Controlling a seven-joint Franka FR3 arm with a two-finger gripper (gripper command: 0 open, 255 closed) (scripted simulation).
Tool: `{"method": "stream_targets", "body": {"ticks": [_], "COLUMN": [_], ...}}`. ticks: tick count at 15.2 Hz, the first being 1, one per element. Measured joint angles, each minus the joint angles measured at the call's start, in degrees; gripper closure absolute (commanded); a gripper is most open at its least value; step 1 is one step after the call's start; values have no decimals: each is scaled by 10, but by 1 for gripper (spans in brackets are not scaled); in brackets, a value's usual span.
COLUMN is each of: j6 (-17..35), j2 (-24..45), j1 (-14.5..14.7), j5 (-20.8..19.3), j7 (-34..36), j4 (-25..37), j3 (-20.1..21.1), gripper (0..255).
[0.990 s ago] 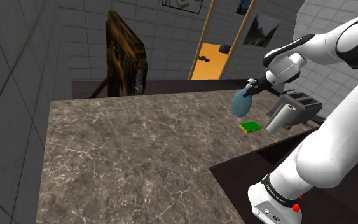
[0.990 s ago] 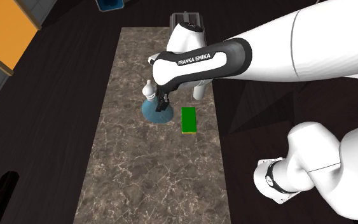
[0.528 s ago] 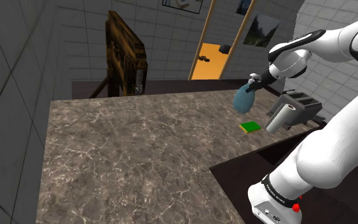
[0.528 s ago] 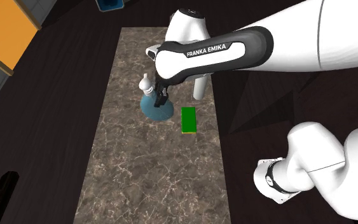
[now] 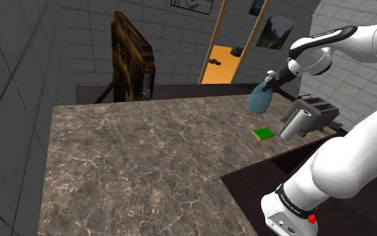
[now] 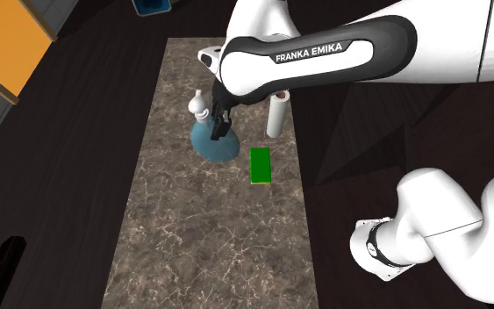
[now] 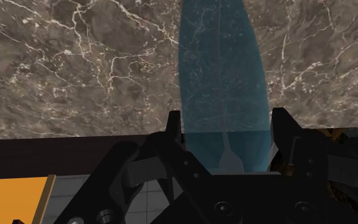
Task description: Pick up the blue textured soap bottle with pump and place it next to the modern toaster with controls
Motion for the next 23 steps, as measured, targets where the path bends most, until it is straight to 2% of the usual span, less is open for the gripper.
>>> {"method": "stream_targets", "body": {"ticks": [13,23], "j6": [-84,-152], "j2": [-47,-65], "j1": [-14,-19], "j5": [-67,-91], "j7": [69,103], "j4": [63,123], "j3": [24,38], "gripper": [255,255]}}
